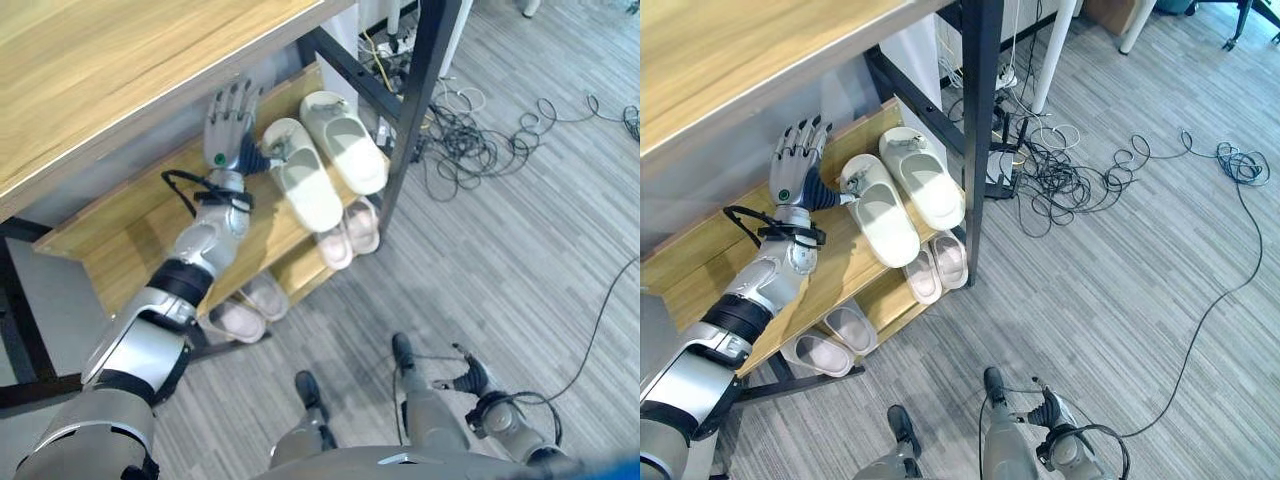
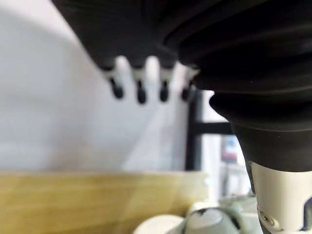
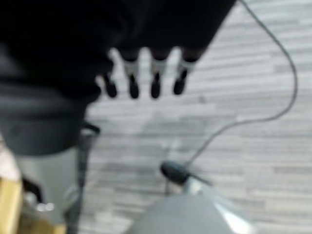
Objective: Arrange the slippers neatly on the shoe rack.
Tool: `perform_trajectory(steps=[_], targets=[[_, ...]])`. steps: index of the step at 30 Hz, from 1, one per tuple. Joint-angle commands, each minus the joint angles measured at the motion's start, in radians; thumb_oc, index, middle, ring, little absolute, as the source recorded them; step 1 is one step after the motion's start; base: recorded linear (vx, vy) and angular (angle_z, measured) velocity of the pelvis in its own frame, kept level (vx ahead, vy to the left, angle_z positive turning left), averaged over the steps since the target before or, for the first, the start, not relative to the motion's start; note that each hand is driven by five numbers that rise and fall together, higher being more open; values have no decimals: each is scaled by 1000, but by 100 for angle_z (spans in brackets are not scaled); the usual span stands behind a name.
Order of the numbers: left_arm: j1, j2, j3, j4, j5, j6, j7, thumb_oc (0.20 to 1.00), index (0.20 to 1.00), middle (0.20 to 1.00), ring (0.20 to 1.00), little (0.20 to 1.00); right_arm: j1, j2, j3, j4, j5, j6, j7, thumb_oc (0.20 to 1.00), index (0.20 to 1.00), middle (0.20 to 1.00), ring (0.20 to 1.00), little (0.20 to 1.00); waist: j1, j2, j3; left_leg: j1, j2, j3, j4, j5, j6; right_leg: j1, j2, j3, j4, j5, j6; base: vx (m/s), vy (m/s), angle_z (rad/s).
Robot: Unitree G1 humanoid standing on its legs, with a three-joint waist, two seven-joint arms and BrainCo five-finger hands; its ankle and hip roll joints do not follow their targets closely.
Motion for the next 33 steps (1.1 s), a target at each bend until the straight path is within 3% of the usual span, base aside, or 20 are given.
perform_trajectory(steps=[1, 6, 10, 16, 20, 33], targets=[[-78, 9, 101, -10, -29, -40, 14, 1000, 1000, 1000, 1000, 1000, 29, -41, -22, -6, 6, 2, -1, 1000, 1000, 1000, 1000, 1000, 12, 29, -1, -11, 52, -88, 8, 15, -79, -19, -32, -46, 51, -56, 82, 0, 0, 0], [48, -9, 143, -74, -55, -88, -14, 1000, 1000, 1000, 1000, 1000, 21, -28, -35, 8, 15, 10, 3, 1000, 1000, 1000, 1000, 1000, 25, 30, -11, -3, 50, -90, 8, 16, -77, -8, -32, -47, 51, -60, 78, 0, 0, 0], [260, -101, 145, -212, -8, -131, -68, 1000, 1000, 1000, 1000, 1000, -5, -1, -56, 28, 46, 20, 11, 1000, 1000, 1000, 1000, 1000, 45, 23, -13, 11, 44, -100, 8, 12, -73, 20, -32, -54, 46, -66, 72, -9, -4, 7], [320, -156, 126, -180, -64, -155, -114, 1000, 1000, 1000, 1000, 1000, -22, -2, -61, 33, 68, 27, 15, 1000, 1000, 1000, 1000, 1000, 50, 22, -21, 20, 45, -98, 8, 15, -71, 27, -29, -49, 43, -67, 68, -4, -24, -1], [298, -168, 88, -143, -18, -139, -67, 1000, 1000, 1000, 1000, 1000, -34, -2, -53, 59, 80, 26, 13, 1000, 1000, 1000, 1000, 1000, 49, 21, -21, 18, 50, -99, 8, 18, -74, 24, -26, -46, 43, -69, 67, -9, -39, -4], [322, -222, 70, -130, -87, -166, -85, 1000, 1000, 1000, 1000, 1000, -49, -1, -57, 90, 103, 32, 15, 1000, 1000, 1000, 1000, 1000, 45, 28, -29, 27, 59, -84, 8, 22, -75, 18, -19, -31, 51, -73, 64, 2, -11, -1]])
